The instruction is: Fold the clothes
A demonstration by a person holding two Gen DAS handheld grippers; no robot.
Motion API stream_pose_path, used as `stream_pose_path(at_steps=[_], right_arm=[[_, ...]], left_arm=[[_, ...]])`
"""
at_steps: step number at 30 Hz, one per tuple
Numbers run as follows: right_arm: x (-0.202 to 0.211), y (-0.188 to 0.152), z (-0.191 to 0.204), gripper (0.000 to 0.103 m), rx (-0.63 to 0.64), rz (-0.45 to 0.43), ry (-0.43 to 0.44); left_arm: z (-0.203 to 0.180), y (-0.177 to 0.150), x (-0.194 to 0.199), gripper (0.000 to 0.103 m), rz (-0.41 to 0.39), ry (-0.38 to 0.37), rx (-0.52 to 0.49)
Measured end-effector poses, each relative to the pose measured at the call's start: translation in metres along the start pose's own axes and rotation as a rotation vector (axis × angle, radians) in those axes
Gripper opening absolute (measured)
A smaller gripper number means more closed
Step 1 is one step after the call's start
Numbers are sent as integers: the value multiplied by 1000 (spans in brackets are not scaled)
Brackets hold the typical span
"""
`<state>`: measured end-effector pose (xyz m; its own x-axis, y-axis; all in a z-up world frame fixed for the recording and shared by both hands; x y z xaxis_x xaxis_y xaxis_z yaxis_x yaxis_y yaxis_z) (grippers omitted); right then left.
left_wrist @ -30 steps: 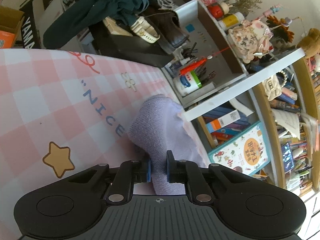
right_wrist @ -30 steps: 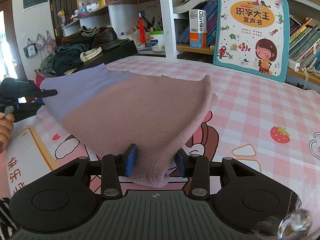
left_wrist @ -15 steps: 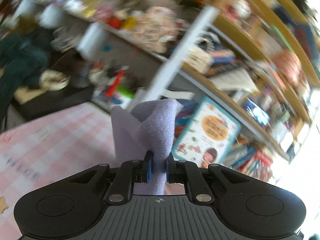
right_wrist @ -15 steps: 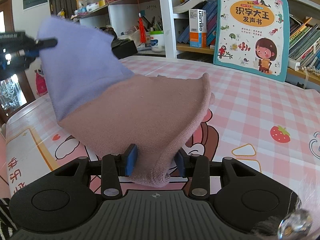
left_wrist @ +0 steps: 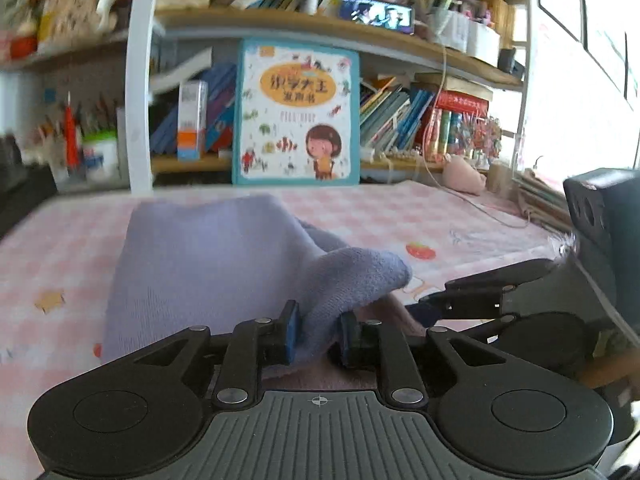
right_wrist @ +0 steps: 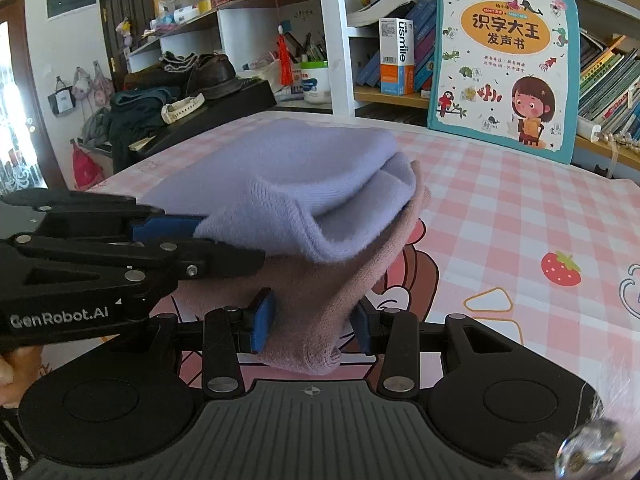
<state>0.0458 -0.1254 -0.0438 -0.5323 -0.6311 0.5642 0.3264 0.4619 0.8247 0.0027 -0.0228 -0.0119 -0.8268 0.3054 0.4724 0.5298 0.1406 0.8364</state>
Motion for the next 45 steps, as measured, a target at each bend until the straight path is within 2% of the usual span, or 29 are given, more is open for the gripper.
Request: stream_pose_path(at_steps=[3, 4, 5, 7, 10, 15, 18, 20, 22, 23, 26, 30, 31, 34, 36, 45], right_arm=[[0, -1, -1, 39, -9, -2, 8], [0, -1, -1, 39, -10, -2, 8], [0, 0, -2, 39, -12, -4, 9], [1, -1, -3, 42, -16, -5, 9], [9, -5, -6, 51, -24, -4, 3], [37, -17, -14, 53, -87, -11, 9], [61, -21, -19, 57, -109, -29, -12], [74, -18, -24, 67, -154, -67, 17], [87, -11, -31, 72, -225, -131, 62], [92, -7, -35, 78, -266, -164, 85], [96, 6, -52, 79, -438, -233, 163], [79, 12, -65, 79, -649, -231, 267], [74, 13, -65, 79, -662, -218, 271], [60, 17, -56, 79, -651, -177, 280], [50, 18, -49, 79, -641, -149, 277], [3, 33, -41, 74, -554, -44, 149]], left_arm=[[3, 3, 3, 34, 22, -40, 29], [3, 3, 4, 46, 31, -65, 43], [3, 3, 7, 63, 42, -101, 62], [1, 3, 10, 82, 65, -171, 85], [-5, 2, 21, 83, 64, -196, 51], [-2, 12, 49, 85, -1, -246, 27], [17, 29, 66, 90, -108, -217, 66], [32, 39, 69, 93, -158, -185, 98], [46, 48, 69, 93, -191, -147, 130], [51, 49, 64, 93, -186, -128, 139], [56, 45, 49, 93, -158, -101, 130], [51, 24, 23, 93, -66, -48, 37], [50, 18, 18, 93, -49, -31, 2], [41, 4, 15, 93, -63, 19, -140], [38, -1, 16, 93, -61, 30, -181], [46, -5, 21, 93, -65, -17, -152]])
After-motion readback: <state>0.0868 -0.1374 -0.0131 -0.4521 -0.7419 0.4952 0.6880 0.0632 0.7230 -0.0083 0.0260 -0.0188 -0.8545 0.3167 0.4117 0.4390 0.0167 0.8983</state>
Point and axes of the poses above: each gripper's, at about its wrist camera, not at the fingertips, and x roughly against the way its jaws point, z to its left, y to its top, the point moved 6 cm from there along -x, roughly the way its jaws point, and after that the axes turned 11 degrees about x, right-handed, at the moved point
